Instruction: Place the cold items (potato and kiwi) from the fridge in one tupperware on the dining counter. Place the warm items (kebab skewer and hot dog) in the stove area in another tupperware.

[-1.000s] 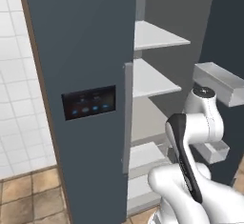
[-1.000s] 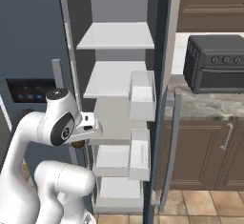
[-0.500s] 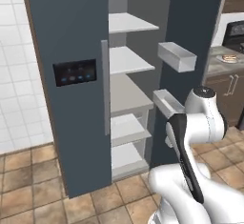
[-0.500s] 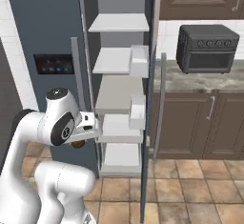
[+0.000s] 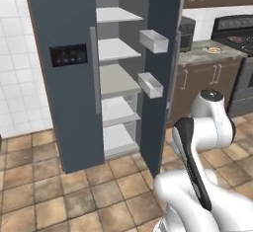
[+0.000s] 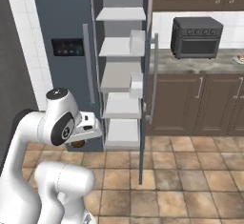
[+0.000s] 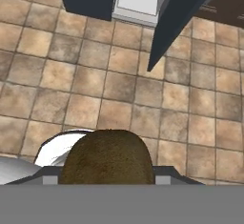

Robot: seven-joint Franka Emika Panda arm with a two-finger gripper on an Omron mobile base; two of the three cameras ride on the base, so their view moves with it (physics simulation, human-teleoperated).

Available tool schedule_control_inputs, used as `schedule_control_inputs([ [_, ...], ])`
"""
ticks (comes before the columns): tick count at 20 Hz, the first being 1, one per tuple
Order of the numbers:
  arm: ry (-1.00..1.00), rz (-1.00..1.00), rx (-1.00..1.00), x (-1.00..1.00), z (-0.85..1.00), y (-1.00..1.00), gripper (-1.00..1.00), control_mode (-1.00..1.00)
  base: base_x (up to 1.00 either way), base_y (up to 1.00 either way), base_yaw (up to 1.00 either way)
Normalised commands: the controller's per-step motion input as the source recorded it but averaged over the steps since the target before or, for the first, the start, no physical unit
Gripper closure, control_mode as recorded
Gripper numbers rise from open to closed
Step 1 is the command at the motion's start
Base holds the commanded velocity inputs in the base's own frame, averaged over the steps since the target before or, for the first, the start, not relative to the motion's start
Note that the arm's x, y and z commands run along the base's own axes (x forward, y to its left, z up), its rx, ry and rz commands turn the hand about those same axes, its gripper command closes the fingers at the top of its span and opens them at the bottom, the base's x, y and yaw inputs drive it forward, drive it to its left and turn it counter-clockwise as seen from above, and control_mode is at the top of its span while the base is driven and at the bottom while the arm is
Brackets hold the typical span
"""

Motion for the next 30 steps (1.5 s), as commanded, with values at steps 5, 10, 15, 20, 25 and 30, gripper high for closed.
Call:
schedule_control_inputs([
  [5, 0.0, 0.0, 0.0, 0.0, 0.0, 0.0, 1.0, 1.0, -1.0, 0.24, 0.0],
  [10, 0.0, 0.0, 0.0, 0.0, 0.0, 0.0, 1.0, 1.0, -0.89, 0.35, -0.05],
  [15, 0.0, 0.0, 0.0, 0.0, 0.0, 0.0, 1.0, 1.0, -0.98, 0.03, -0.06],
  [20, 0.0, 0.0, 0.0, 0.0, 0.0, 0.0, 1.0, 1.0, -1.0, -0.04, -0.03],
  [25, 0.0, 0.0, 0.0, 0.0, 0.0, 0.0, 1.0, 1.0, -1.0, -0.22, 0.0],
  [30, 0.0, 0.0, 0.0, 0.0, 0.0, 0.0, 1.0, 1.0, -1.0, -0.64, 0.0],
])
